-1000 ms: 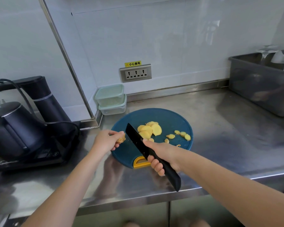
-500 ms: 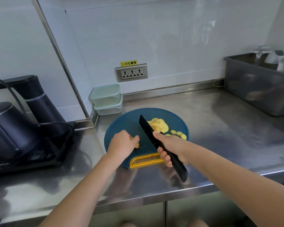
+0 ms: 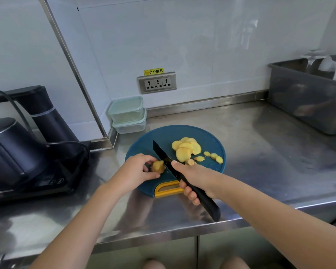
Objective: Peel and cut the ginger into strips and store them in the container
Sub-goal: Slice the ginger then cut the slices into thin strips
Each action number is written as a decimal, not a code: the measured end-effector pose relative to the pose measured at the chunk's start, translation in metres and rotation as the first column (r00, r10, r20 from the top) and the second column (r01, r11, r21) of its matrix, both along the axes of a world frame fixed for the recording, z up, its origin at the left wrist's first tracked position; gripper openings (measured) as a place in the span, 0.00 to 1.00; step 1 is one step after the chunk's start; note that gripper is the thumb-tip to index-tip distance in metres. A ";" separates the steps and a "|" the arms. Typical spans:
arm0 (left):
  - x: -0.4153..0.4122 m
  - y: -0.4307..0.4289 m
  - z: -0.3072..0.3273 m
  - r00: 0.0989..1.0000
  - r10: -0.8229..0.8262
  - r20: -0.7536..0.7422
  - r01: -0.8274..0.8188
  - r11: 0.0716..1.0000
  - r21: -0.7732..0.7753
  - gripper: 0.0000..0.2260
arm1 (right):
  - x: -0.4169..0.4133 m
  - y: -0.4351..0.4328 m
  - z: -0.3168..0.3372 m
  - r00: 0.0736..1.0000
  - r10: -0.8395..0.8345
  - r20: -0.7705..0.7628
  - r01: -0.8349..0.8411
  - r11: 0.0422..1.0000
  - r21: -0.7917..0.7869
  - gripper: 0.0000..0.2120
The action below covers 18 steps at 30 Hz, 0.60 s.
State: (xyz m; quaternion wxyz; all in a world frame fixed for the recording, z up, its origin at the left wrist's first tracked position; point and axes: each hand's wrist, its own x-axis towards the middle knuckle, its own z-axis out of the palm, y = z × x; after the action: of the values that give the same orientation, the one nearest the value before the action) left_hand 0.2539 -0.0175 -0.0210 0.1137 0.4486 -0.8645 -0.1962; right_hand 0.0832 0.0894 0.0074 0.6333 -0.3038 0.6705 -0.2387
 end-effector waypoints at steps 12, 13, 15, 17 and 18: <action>-0.009 -0.002 0.003 0.998 -0.063 0.016 0.063 0.997 0.044 0.09 | 0.003 0.001 0.000 1.000 -0.006 -0.011 0.006 1.000 -0.009 0.27; -0.010 -0.002 0.003 0.997 -0.075 0.026 0.073 0.996 0.042 0.09 | 0.003 0.001 -0.001 1.000 -0.006 -0.012 0.006 1.000 -0.007 0.27; -0.012 -0.001 0.004 0.996 -0.078 0.031 0.077 0.996 0.039 0.11 | 0.003 0.001 -0.001 1.000 -0.009 -0.006 0.009 1.000 -0.002 0.27; -0.013 0.001 0.003 0.998 -0.060 0.027 0.059 0.998 0.032 0.13 | 0.002 0.001 -0.001 1.000 -0.009 0.003 0.009 1.000 0.001 0.27; -0.014 0.002 0.003 0.999 -0.037 0.027 0.036 0.999 0.027 0.15 | 0.001 0.001 -0.001 1.000 -0.009 0.007 0.009 1.000 0.001 0.27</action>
State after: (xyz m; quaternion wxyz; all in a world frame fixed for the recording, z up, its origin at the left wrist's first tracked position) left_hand 0.2402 -0.0157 -0.0184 0.0921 0.4368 -0.8714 -0.2034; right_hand 0.0839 0.0909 0.0065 0.6349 -0.2998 0.6696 -0.2423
